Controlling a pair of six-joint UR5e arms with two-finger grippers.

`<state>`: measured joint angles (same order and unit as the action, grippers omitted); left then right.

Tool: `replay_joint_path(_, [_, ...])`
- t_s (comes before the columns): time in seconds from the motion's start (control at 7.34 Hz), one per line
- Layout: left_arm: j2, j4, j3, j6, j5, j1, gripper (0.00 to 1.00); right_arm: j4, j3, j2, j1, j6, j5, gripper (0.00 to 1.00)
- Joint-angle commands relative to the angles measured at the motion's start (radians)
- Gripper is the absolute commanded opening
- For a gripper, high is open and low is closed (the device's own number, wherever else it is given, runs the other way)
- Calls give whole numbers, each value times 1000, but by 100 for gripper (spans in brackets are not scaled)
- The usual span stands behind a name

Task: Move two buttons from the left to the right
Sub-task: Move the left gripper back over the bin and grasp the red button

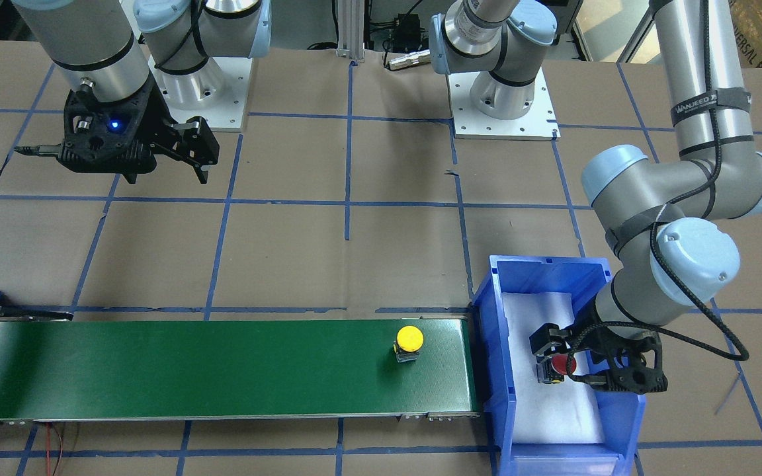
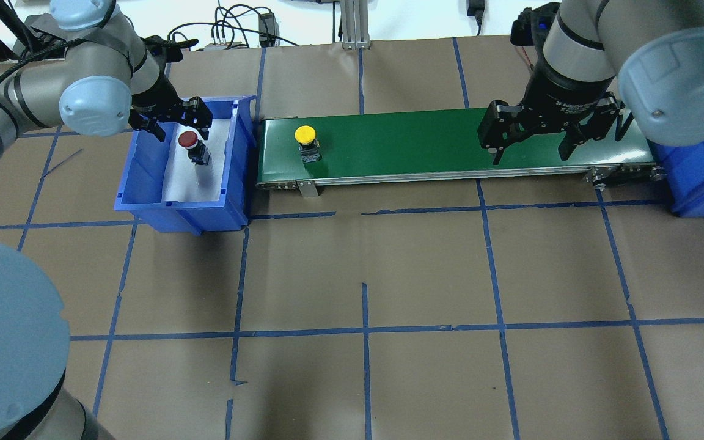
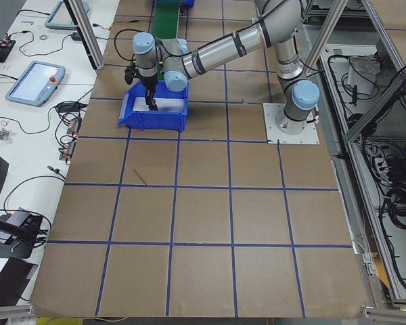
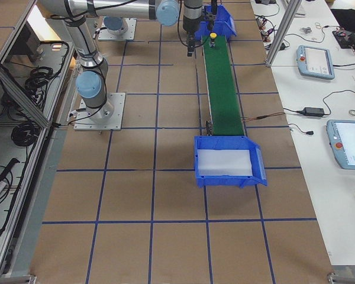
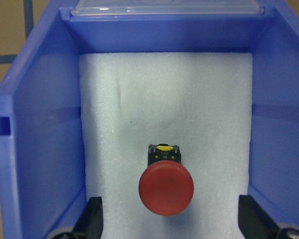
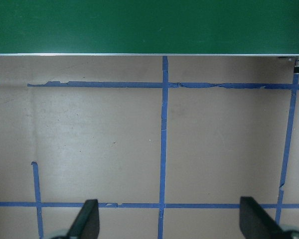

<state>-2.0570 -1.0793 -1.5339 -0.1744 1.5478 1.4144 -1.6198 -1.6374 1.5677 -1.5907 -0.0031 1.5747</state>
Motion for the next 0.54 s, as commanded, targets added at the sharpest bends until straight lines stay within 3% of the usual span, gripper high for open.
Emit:
replay_joint_path(0.0, [-15,4,1,0,5,0,86,0,-1,0,0,0,1,100])
replay_joint_path(0.27, [-26,19,1,0,5,0,78,0,-1,0,0,0,1,100])
replay_joint_path(0.41, [-26,19,3,0,5,0,65,0,-1,0,0,0,1,100])
